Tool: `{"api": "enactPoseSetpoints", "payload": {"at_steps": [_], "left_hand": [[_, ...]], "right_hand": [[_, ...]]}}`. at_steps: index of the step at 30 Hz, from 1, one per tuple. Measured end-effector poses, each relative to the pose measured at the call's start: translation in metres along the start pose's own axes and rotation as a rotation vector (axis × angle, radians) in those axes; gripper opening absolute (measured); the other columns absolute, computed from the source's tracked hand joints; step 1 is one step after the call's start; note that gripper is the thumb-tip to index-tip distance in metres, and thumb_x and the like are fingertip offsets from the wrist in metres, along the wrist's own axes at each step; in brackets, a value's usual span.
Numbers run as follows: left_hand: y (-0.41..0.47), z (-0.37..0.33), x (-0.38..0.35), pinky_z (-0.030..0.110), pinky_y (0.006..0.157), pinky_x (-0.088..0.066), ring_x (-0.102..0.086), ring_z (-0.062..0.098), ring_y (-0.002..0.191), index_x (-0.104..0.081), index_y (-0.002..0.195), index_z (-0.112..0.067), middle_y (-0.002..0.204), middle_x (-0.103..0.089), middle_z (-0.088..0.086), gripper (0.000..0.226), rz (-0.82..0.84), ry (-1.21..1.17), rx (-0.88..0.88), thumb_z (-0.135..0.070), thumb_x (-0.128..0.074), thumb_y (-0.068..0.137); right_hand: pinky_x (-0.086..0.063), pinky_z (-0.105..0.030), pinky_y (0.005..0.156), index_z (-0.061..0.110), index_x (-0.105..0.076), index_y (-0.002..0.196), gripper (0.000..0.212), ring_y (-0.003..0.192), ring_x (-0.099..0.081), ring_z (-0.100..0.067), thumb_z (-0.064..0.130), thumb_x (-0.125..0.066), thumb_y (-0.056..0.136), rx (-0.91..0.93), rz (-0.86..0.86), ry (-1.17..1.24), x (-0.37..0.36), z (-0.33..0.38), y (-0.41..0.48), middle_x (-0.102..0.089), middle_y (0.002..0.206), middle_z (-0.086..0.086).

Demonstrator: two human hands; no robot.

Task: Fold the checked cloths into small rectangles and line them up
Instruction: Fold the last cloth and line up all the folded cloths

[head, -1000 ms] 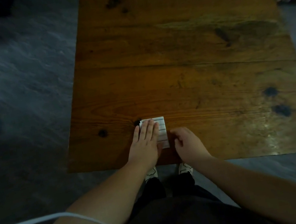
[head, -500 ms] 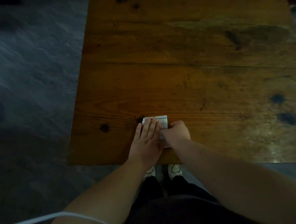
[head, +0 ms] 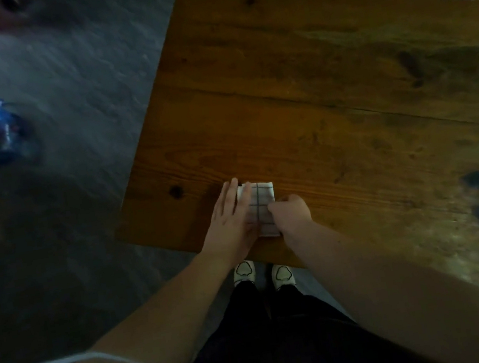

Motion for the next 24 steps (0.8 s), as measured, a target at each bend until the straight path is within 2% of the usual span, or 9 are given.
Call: {"api": "enactPoseSetpoints", "payload": {"at_steps": [2, 3, 5, 7, 10, 14, 19, 22, 24], "left_hand": [[-0.006, -0.008, 0.011, 0.04, 0.122, 0.002, 0.016, 0.013, 0.152, 0.001, 0.162, -0.026, 0.17, 0.002, 0.0, 0.083, -0.096, -0.134, 0.105, -0.038, -0.055, 0.102], [-0.011, -0.012, 0.016, 0.04, 0.122, 0.001, 0.01, 0.016, 0.154, -0.001, 0.162, -0.025, 0.17, -0.003, 0.0, 0.082, -0.119, -0.208, 0.179, -0.035, -0.056, 0.102], [-0.019, -0.025, 0.028, 0.038, 0.122, -0.007, -0.003, 0.019, 0.155, -0.002, 0.162, -0.025, 0.168, -0.012, 0.0, 0.084, -0.136, -0.427, 0.34, -0.028, -0.06, 0.101], [-0.027, -0.04, 0.045, 0.036, 0.118, -0.024, -0.023, 0.018, 0.15, -0.005, 0.163, -0.026, 0.164, -0.025, -0.002, 0.083, -0.134, -0.687, 0.444, -0.031, -0.061, 0.101], [-0.04, -0.059, 0.073, 0.033, 0.111, -0.033, -0.042, 0.012, 0.134, -0.015, 0.162, -0.024, 0.157, -0.04, 0.0, 0.077, -0.122, -0.957, 0.534, -0.041, -0.059, 0.101], [-0.061, -0.072, 0.107, 0.037, 0.1, -0.054, -0.067, 0.017, 0.113, -0.048, 0.145, -0.018, 0.129, -0.066, 0.004, 0.047, -0.139, -1.245, 0.543, -0.035, -0.057, 0.102], [-0.097, -0.086, 0.143, 0.033, 0.087, -0.059, -0.072, 0.016, 0.108, -0.062, 0.129, -0.026, 0.118, -0.074, -0.001, 0.028, -0.265, -1.35, 0.416, -0.033, -0.057, 0.102], [-0.123, -0.084, 0.166, 0.037, 0.086, -0.061, -0.072, 0.017, 0.106, -0.064, 0.127, -0.027, 0.116, -0.075, -0.002, 0.027, -0.382, -1.269, 0.378, -0.029, -0.058, 0.101], [-0.142, -0.075, 0.181, 0.039, 0.081, -0.062, -0.074, 0.02, 0.1, -0.066, 0.123, -0.024, 0.112, -0.075, 0.001, 0.023, -0.485, -1.199, 0.389, -0.025, -0.059, 0.101]], "right_hand": [[-0.058, -0.043, 0.086, 0.017, -0.054, 0.102, 0.01, 0.097, -0.061, -0.024, 0.011, -0.061, 0.097, 0.018, 0.011, 0.027, 0.009, 0.002, -0.002, -0.062, 0.108, -0.009], [-0.057, -0.046, 0.09, 0.019, -0.052, 0.096, 0.013, 0.101, -0.061, -0.026, 0.011, -0.062, 0.097, 0.037, 0.028, 0.028, 0.014, 0.004, -0.004, -0.061, 0.11, -0.009], [-0.057, -0.044, 0.086, 0.022, -0.051, 0.095, 0.016, 0.101, -0.061, -0.024, 0.011, -0.063, 0.096, 0.08, 0.081, 0.03, 0.028, 0.01, -0.009, -0.061, 0.111, -0.008], [-0.058, -0.038, 0.078, 0.019, -0.054, 0.109, 0.019, 0.1, -0.063, -0.023, 0.009, -0.064, 0.096, 0.126, 0.16, 0.072, 0.042, 0.02, -0.02, -0.063, 0.112, -0.006], [-0.06, -0.045, 0.088, 0.015, -0.055, 0.128, 0.033, 0.106, -0.066, -0.026, 0.011, -0.064, 0.097, 0.223, 0.283, 0.075, 0.055, 0.04, -0.04, -0.065, 0.118, -0.007], [-0.058, -0.05, 0.095, 0.021, -0.061, 0.121, 0.028, 0.109, -0.068, -0.026, 0.019, -0.069, 0.094, 0.356, 0.434, 0.028, 0.06, 0.066, -0.074, -0.068, 0.122, -0.006], [-0.06, -0.045, 0.089, 0.021, -0.065, 0.113, 0.018, 0.1, -0.073, -0.02, 0.015, -0.066, 0.096, 0.498, 0.548, 0.025, 0.046, 0.092, -0.123, -0.074, 0.11, -0.001], [-0.063, -0.038, 0.08, 0.022, -0.065, 0.111, 0.015, 0.089, -0.075, -0.013, 0.018, -0.065, 0.097, 0.609, 0.57, -0.034, 0.03, 0.108, -0.152, -0.075, 0.105, 0.002], [-0.063, -0.041, 0.081, 0.024, -0.065, 0.11, 0.014, 0.089, -0.075, -0.013, 0.02, -0.066, 0.096, 0.657, 0.595, -0.098, 0.015, 0.119, -0.172, -0.076, 0.103, 0.003]]}}
Point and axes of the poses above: each hand's wrist, its own y-axis towards the middle knuckle, its own x-axis out of the back of the hand, z = x × y, the point moved 3 cm from there along y, towards the middle knuckle
